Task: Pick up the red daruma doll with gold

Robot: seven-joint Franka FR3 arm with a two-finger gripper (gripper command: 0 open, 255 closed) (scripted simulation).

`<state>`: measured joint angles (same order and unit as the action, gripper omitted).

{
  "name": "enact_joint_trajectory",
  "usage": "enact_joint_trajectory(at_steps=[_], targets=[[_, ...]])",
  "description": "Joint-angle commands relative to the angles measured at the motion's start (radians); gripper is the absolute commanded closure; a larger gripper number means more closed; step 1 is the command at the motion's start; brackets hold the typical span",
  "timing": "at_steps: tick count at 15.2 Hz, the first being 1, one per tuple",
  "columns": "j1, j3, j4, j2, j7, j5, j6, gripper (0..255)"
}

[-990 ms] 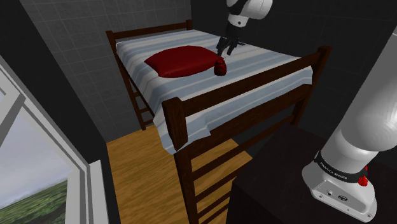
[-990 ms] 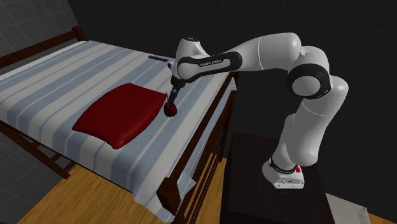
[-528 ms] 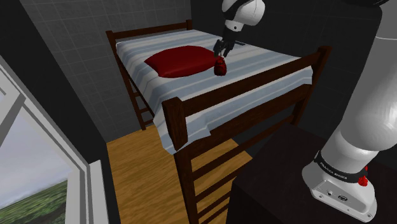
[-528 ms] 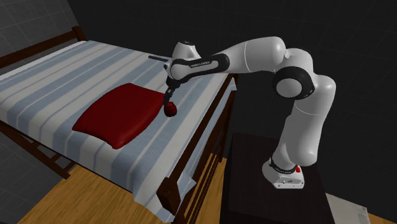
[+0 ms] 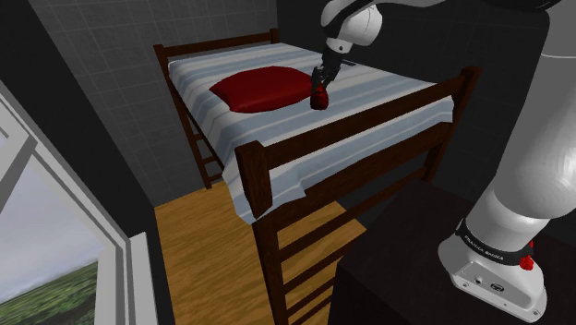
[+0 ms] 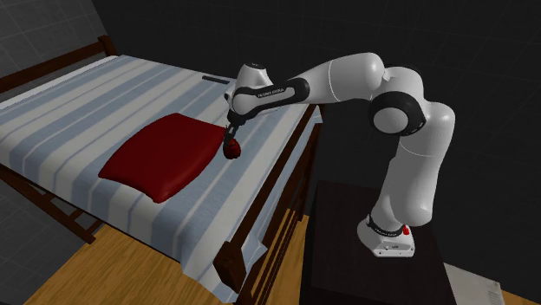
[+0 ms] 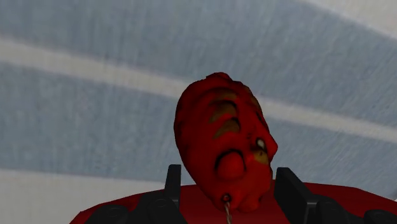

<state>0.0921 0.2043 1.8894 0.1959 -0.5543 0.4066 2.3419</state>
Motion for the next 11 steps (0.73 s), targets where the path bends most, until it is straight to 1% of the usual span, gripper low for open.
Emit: enact_joint_trajectory(at_steps=[1, 7, 11], targets=[[0.0, 0.0, 0.002, 0.001, 0.0, 0.0, 0.0, 255], [0.0, 0.0, -0.001, 0.001, 0.0, -0.001, -0.002, 255], [-0.001, 0.005, -0.03, -0.017, 0.023, -0.02, -0.046, 255]])
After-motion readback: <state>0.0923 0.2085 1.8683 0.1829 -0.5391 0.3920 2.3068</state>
